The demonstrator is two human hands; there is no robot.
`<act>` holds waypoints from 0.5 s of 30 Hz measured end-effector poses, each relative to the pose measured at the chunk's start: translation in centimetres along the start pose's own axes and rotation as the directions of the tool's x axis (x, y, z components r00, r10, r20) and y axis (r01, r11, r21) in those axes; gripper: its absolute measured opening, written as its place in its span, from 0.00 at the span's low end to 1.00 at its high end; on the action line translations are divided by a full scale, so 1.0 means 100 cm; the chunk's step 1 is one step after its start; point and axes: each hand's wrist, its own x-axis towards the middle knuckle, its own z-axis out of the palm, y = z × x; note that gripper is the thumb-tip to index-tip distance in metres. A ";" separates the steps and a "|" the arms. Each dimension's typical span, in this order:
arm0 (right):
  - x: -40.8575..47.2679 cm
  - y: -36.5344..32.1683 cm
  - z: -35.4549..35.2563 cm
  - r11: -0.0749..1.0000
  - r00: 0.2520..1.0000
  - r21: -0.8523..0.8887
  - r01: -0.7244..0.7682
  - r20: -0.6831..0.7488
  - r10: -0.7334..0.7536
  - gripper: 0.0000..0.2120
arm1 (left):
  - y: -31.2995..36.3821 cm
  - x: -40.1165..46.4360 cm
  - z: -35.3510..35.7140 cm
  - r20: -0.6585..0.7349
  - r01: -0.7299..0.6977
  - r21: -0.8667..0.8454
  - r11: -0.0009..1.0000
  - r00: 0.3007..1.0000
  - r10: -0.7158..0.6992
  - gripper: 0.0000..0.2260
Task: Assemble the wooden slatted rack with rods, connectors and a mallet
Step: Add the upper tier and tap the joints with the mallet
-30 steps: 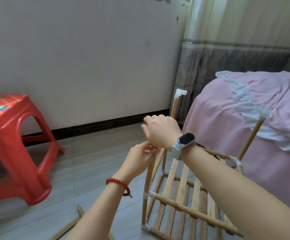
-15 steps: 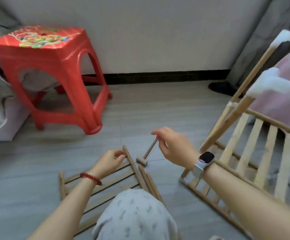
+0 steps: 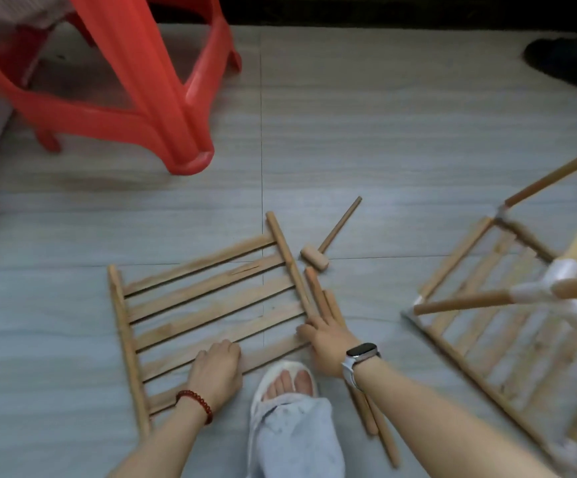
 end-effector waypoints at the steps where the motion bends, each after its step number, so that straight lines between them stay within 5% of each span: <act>1: 0.001 0.001 0.002 0.999 1.000 0.045 -0.013 -0.005 0.014 0.20 | 0.001 0.002 -0.001 -0.017 -0.006 0.003 1.000 1.000 0.006 0.12; 7: 0.002 0.000 -0.041 0.960 0.965 0.276 -0.042 -0.238 0.111 0.25 | -0.010 0.008 -0.040 -0.339 -0.088 -0.226 0.970 0.941 0.006 0.13; 11: -0.006 -0.030 -0.113 0.948 0.878 0.317 0.044 -0.465 0.115 0.27 | -0.015 -0.005 -0.112 -0.662 -0.152 -0.127 0.980 0.749 0.031 0.06; 15: -0.028 -0.066 -0.196 0.926 0.765 0.337 0.172 -0.637 0.090 0.25 | -0.015 -0.041 -0.193 -0.808 -0.109 -0.370 0.923 0.528 -0.262 0.18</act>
